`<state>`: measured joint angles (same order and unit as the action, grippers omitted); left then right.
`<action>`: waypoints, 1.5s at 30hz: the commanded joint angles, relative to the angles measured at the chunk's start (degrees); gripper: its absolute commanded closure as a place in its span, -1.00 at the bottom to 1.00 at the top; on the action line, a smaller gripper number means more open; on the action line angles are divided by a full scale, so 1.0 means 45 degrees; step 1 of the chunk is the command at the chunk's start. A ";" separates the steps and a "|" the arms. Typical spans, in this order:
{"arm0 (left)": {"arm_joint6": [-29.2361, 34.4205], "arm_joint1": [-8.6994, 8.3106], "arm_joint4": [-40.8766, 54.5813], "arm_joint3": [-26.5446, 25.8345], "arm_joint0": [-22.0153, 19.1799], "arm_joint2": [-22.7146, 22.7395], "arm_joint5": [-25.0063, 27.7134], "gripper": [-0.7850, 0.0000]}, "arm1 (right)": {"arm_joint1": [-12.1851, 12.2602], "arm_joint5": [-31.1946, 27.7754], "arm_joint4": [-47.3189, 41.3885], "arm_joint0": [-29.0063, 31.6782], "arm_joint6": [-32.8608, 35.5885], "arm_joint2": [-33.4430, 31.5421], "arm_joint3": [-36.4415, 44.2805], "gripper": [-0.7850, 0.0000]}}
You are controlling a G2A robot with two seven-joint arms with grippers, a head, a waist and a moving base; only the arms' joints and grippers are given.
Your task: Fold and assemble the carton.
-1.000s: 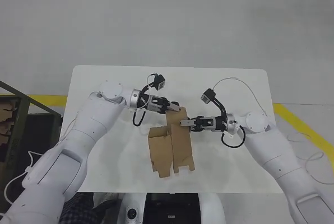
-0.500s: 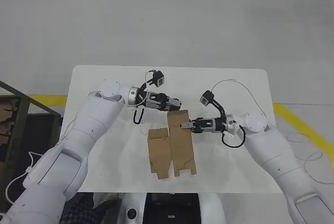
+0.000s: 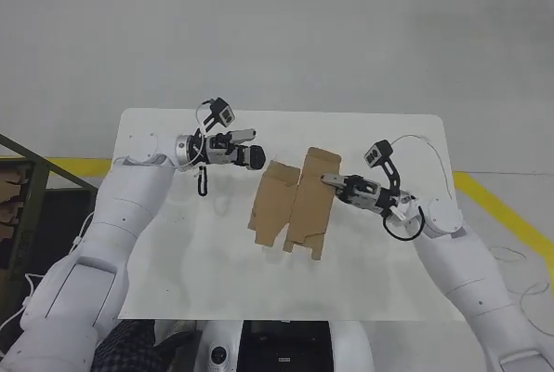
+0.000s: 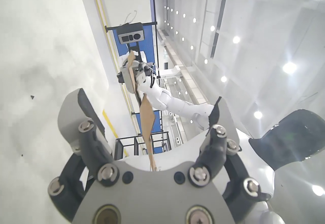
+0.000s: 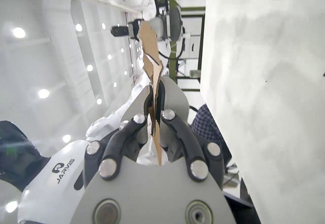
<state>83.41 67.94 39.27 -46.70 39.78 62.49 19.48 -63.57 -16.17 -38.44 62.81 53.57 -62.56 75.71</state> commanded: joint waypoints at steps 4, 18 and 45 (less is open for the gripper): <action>-0.0154 -0.0076 -0.0020 -0.0381 0.0542 0.0078 -0.0533 -1.00 | 0.0194 0.0177 0.0788 0.1696 -0.2668 -0.0997 0.2151 1.00; -0.0670 0.0137 0.0147 -0.1231 0.1122 -0.0446 -0.0957 -1.00 | 0.0003 0.0684 0.2389 0.3490 -0.6813 -0.0836 0.4057 1.00; -0.0648 0.0478 -0.0277 -0.0500 0.0352 -0.1052 -0.1193 1.00 | -0.0241 0.0849 0.2778 0.3874 -0.6998 -0.1218 0.4410 -1.00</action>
<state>79.96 70.13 37.96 -49.24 41.55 57.61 13.98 -64.70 -12.31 -25.88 80.26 20.77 -67.83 95.53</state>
